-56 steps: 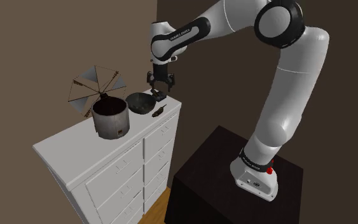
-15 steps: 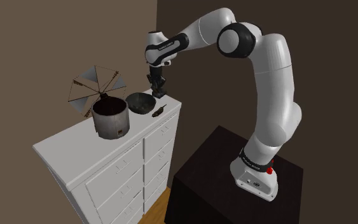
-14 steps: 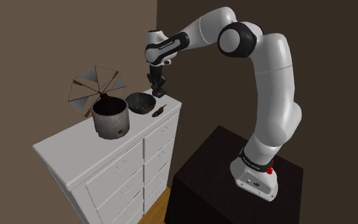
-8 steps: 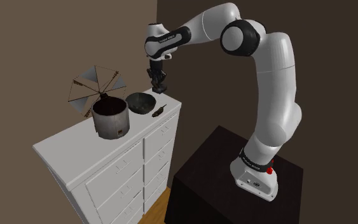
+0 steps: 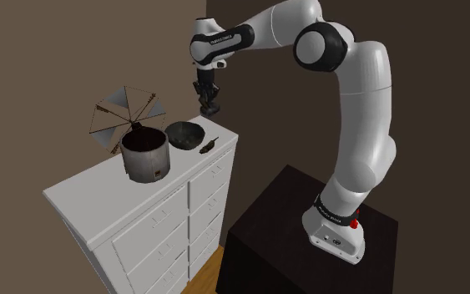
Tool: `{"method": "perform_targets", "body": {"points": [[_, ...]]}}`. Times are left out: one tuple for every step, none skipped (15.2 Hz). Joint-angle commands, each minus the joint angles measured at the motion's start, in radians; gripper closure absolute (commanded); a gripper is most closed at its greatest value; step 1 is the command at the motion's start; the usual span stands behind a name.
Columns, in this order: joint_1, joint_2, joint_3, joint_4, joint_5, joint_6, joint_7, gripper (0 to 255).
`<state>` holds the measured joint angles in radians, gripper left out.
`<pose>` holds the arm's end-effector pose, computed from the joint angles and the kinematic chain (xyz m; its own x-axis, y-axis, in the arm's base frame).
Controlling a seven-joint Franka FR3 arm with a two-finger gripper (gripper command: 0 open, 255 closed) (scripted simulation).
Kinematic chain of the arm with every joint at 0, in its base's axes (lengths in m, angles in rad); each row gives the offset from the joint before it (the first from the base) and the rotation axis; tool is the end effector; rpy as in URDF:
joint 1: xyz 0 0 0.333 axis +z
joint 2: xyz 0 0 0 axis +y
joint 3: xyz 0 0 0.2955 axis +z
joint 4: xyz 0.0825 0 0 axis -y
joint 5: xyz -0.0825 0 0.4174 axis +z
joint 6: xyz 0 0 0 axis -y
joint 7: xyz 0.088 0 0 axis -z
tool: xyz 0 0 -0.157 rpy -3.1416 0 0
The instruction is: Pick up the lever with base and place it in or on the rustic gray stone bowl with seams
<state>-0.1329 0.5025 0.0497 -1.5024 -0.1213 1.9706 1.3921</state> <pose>0.7070 -0.0758 0.2924 0.1400 -0.9870 0.0784 -0.9894 -0.1363 0.0500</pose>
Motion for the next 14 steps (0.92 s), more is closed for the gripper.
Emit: {"method": "perform_targets", "body": {"points": [[0.001,-0.008,0.001,0.016,0.001,-0.023,-0.001,255],[0.001,-0.011,0.001,0.023,0.002,-0.035,-0.002,255],[0.001,-0.015,0.001,0.032,0.002,-0.046,-0.004,255],[0.001,-0.018,0.001,0.04,0.003,-0.058,-0.005,255],[0.001,-0.021,0.002,0.049,0.003,-0.07,-0.006,255],[0.001,-0.024,0.002,0.058,0.004,-0.082,-0.007,255],[0.002,-0.027,0.002,0.067,0.005,-0.094,-0.008,255],[0.002,-0.029,0.002,0.075,0.005,-0.103,-0.009,255],[0.016,-0.038,0.007,0.064,0.004,-0.104,0.011,255],[0.03,-0.047,0.013,0.054,0.002,-0.105,0.03,255],[0.044,-0.055,0.019,0.046,0.001,-0.106,0.05,255],[0.058,-0.062,0.024,0.039,0.0,-0.108,0.07,255],[0.072,-0.068,0.03,0.034,-0.002,-0.11,0.09,255],[0.087,-0.073,0.036,0.03,-0.003,-0.113,0.11,255]]}}
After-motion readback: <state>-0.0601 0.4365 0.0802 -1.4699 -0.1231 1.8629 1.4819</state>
